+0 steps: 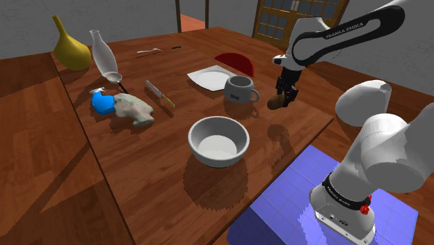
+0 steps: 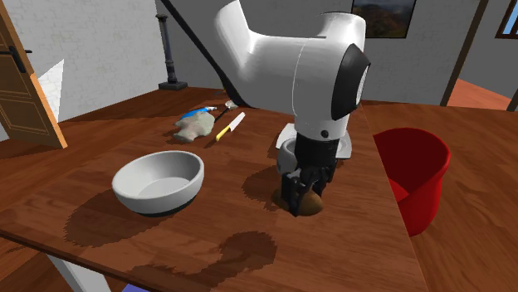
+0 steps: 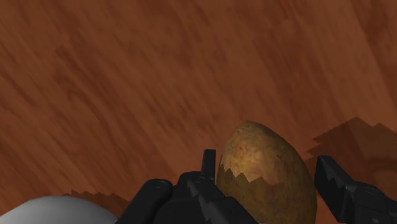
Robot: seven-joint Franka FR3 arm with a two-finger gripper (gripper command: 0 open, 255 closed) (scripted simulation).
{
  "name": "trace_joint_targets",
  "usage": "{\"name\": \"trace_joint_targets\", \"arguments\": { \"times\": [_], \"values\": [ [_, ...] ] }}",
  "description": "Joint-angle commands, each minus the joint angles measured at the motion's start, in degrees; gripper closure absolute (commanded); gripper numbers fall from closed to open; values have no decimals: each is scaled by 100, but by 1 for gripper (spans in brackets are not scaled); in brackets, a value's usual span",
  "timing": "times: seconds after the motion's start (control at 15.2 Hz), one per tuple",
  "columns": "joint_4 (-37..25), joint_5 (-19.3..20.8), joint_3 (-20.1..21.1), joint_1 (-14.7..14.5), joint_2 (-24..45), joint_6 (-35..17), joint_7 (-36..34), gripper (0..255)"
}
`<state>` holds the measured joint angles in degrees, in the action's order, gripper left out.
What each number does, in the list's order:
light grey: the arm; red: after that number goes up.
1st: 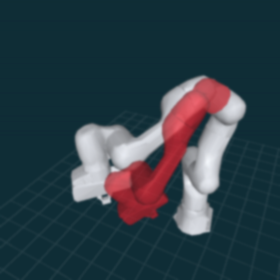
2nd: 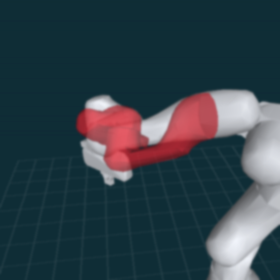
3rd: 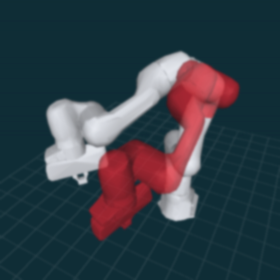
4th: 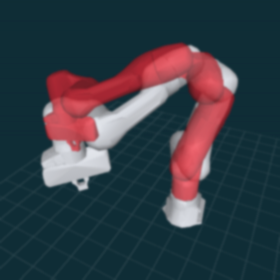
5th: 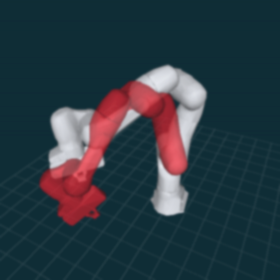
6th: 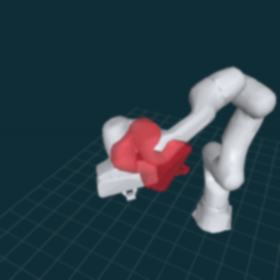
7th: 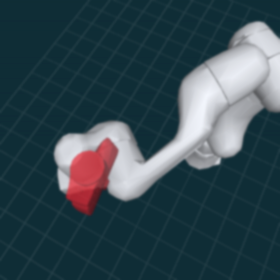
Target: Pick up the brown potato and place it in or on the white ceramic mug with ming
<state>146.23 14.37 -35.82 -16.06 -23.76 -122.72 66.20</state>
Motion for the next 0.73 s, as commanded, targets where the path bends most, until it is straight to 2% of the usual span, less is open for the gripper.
{"name": "trace_joint_targets", "arguments": {
  "times": [0.0,0.66],
  "values": [
    [-87,10,59,16,-106,194,-30,255],
    [-605,-11,302,49,-468,1063,-105,255]
  ]
}}
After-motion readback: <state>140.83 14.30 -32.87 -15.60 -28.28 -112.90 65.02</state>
